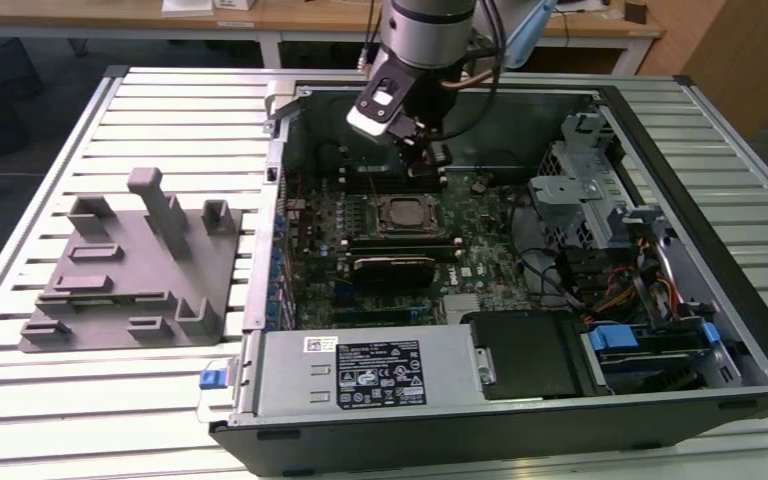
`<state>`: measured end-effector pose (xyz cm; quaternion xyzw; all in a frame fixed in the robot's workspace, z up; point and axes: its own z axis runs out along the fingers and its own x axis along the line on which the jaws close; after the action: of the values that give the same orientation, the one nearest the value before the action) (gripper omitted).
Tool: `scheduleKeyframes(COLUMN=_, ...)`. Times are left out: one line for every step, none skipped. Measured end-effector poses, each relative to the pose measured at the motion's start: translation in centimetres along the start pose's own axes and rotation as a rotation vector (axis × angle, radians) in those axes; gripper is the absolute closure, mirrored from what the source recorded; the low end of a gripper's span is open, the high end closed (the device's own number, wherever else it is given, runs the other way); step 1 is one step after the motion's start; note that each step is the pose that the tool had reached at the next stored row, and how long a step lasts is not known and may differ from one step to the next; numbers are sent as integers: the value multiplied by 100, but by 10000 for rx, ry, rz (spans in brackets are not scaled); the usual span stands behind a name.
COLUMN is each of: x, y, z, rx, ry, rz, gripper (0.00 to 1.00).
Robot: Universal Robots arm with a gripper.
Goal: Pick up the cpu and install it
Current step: 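Install the first cpu locking lever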
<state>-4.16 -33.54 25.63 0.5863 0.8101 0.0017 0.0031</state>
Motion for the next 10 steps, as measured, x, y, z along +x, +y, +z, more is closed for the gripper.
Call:
scheduleKeyframes(x=0, y=-1, z=2, rx=-2, ry=2, rz=-153, gripper=89)
scheduleKeyframes(x=1, y=-4, z=4, rx=-1, ry=2, rz=-235, gripper=89)
scheduleKeyframes(x=2, y=-7, z=5, rx=0, ry=1, rz=-307, gripper=89)
scheduleKeyframes(x=3, y=-11, z=7, rx=0, ry=1, rz=-393, gripper=89)
scheduleKeyframes(x=4, y=-12, z=8, rx=0, ry=2, rz=-480, gripper=89)
scheduleKeyframes(x=4, y=-12, z=10, rx=1, ry=1, rz=-573, gripper=89)
scheduleKeyframes(x=5, y=-13, z=11, rx=-1, ry=1, rz=-674, gripper=89)
scheduleKeyframes(x=6, y=-13, z=12, rx=-1, ry=2, rz=-807, gripper=89)
scheduleKeyframes(x=7, y=-13, z=13, rx=-2, ry=2, rz=-953, gripper=89)
scheduleKeyframes(x=7, y=-13, z=14, rx=-1, ry=2, rz=-1109, gripper=89)
